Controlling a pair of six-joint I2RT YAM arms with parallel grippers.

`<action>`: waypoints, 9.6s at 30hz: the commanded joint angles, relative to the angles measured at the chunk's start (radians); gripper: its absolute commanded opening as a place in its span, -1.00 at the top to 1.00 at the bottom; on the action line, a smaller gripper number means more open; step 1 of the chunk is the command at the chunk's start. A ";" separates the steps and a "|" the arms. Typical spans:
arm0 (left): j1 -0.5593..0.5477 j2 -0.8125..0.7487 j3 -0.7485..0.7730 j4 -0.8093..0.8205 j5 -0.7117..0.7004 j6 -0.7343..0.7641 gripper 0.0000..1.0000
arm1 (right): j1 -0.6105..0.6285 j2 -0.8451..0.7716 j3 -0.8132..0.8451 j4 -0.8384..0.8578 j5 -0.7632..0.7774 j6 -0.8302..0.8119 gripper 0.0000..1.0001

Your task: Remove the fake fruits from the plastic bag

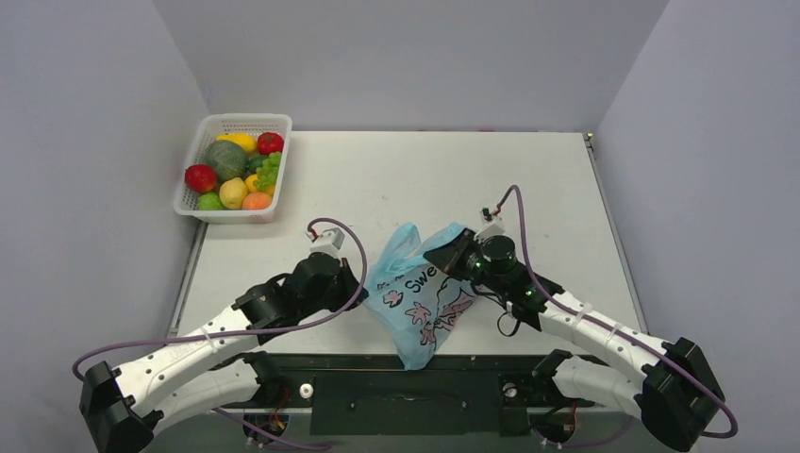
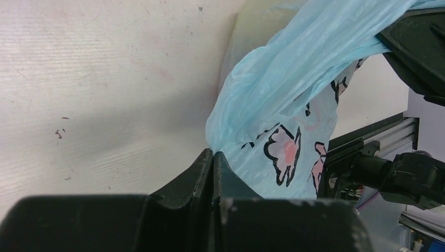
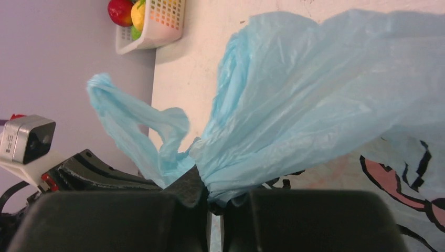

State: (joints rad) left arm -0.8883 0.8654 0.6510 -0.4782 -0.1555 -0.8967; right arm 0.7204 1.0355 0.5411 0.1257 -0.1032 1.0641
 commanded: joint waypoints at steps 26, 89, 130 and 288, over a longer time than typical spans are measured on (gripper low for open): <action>0.553 0.203 0.505 -0.128 0.237 0.307 1.00 | -0.385 0.204 0.410 0.151 -0.604 0.001 1.00; 0.486 0.632 0.894 0.063 0.319 0.465 1.00 | -0.042 -0.106 0.461 -0.536 0.151 -0.637 -0.56; 0.482 0.017 0.151 0.269 0.472 0.176 1.00 | 0.404 0.404 0.777 -0.614 0.825 -1.177 0.05; 0.368 0.334 0.246 0.303 0.643 0.300 1.00 | 0.391 0.202 0.377 -0.562 0.812 -0.624 -0.81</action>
State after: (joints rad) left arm -0.5320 1.2381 0.9005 -0.2268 0.4545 -0.5926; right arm 1.1664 1.1645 0.9268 -0.5522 0.6022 0.4389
